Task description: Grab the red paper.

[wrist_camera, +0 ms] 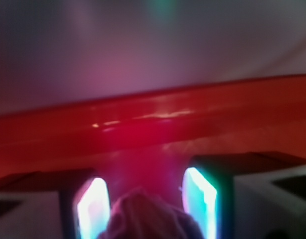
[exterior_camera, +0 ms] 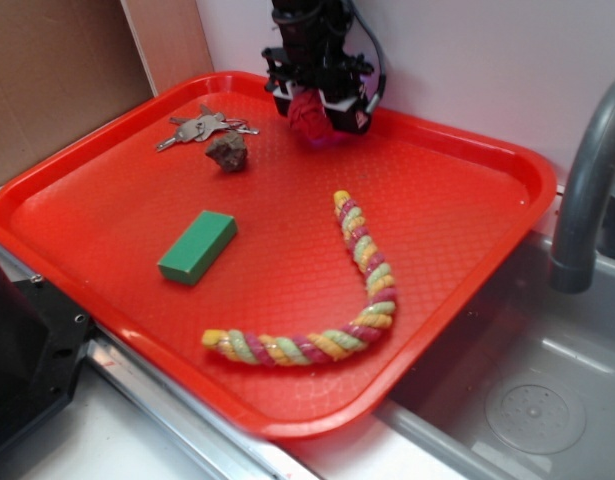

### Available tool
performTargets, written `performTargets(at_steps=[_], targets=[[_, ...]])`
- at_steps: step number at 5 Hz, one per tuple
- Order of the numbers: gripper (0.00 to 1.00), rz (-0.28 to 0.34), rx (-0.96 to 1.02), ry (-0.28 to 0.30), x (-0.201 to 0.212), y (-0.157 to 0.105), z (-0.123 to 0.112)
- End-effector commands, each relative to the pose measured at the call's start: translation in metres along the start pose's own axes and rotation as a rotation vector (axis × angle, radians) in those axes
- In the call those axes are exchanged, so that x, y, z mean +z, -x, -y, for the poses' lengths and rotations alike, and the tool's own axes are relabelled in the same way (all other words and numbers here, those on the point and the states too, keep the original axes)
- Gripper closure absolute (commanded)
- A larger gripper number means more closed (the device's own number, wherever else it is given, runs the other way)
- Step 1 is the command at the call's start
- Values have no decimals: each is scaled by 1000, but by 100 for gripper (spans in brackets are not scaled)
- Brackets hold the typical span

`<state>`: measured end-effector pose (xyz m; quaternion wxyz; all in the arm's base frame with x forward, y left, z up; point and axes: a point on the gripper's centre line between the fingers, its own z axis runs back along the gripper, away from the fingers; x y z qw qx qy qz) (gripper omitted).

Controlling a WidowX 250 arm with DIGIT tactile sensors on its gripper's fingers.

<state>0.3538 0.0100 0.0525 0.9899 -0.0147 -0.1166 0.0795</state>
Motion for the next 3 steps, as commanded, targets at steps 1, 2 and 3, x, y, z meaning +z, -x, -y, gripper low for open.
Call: performTargets(at_steps=[1,2,3], targets=[[100,167,-152,114,146,36,31],[100,107,-160,118,203,50,41],[100,-8,-111,172,201,54,40]])
